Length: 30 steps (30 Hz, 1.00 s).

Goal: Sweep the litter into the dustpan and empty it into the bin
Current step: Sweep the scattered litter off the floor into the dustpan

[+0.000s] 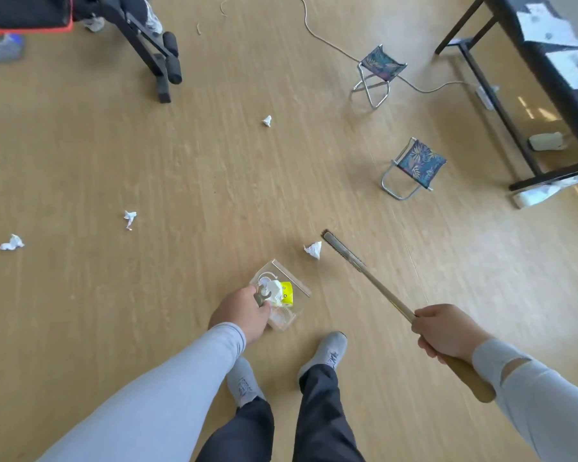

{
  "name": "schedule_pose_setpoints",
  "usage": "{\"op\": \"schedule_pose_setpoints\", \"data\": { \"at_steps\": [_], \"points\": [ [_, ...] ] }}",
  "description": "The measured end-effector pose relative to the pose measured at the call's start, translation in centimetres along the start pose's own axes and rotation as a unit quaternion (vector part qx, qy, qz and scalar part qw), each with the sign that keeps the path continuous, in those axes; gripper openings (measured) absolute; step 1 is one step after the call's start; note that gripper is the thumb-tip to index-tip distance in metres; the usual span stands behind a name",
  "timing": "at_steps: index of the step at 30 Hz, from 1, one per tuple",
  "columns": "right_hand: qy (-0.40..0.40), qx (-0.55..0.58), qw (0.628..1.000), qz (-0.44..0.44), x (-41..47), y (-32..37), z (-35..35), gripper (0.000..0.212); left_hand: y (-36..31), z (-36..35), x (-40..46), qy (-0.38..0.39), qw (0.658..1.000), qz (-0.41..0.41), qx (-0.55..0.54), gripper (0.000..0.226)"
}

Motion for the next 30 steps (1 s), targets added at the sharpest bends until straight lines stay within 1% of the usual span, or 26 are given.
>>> {"op": "schedule_pose_setpoints", "data": {
  "at_steps": [2, 5, 8, 12, 14, 16, 19, 20, 22, 24, 27, 30],
  "points": [
    [-0.007, -0.003, 1.000, 0.001, 2.3, 1.2, 1.3, 0.018, -0.5, -0.8, 1.5, 0.000, 1.000, 0.008, 0.001, 0.045],
    [-0.007, -0.014, 1.000, 0.010, 6.1, 3.2, 3.1, 0.018, -1.7, -2.7, 3.0, 0.004, 1.000, 0.014, -0.004, 0.030],
    [0.004, -0.043, 0.999, 0.017, 9.2, 4.9, 3.6, 0.020, -2.6, -3.8, 3.9, -0.013, 1.000, 0.016, 0.017, 0.019],
    [0.043, -0.094, 0.994, 0.035, 11.6, 6.8, 3.0, 0.024, -2.8, -4.0, 4.2, -0.033, 0.999, 0.015, 0.027, 0.026],
    [0.072, -0.118, 0.989, 0.054, 11.6, 7.6, 2.3, 0.021, -2.9, -4.0, 4.5, -0.036, 0.999, 0.015, 0.031, 0.027],
    [0.096, -0.101, 0.989, 0.059, 11.1, 7.6, 2.2, 0.017, -3.3, -4.0, 4.8, -0.035, 0.999, 0.016, 0.031, 0.027],
    [0.134, -0.103, 0.982, 0.087, 10.9, 6.4, 4.5, 0.011, -3.8, -4.0, 4.9, -0.031, 0.999, 0.020, 0.031, 0.031],
    [0.144, -0.098, 0.980, 0.092, 10.8, 5.7, 6.0, 0.012, -3.8, -3.9, 4.8, -0.030, 0.999, 0.021, 0.030, 0.032],
    [0.167, -0.081, 0.979, 0.087, 10.7, 4.1, 8.7, 0.023, -3.8, -3.8, 4.5, -0.024, 0.999, 0.020, 0.029, 0.032],
    [0.170, -0.081, 0.978, 0.089, 10.3, 3.4, 10.1, 0.027, -3.6, -3.7, 4.3, -0.024, 0.999, 0.019, 0.027, 0.032],
    [0.144, -0.076, 0.983, 0.089, 9.9, 3.5, 10.4, 0.027, -3.7, -3.5, 4.0, -0.023, 0.999, 0.020, 0.025, 0.031],
    [0.134, -0.109, 0.981, 0.091, 9.8, 4.4, 9.8, 0.029, -3.9, -3.4, 4.1, -0.025, 0.999, 0.015, 0.024, 0.031]
  ]
}}
Point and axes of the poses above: each hand's wrist, its own x-axis towards the middle knuckle, its own z-axis out of the back of the hand, y = z × x, the point moved 5 cm from there along x, towards the middle knuckle, and after that the axes turned 14 degrees about -x, right-handed, at the moved point
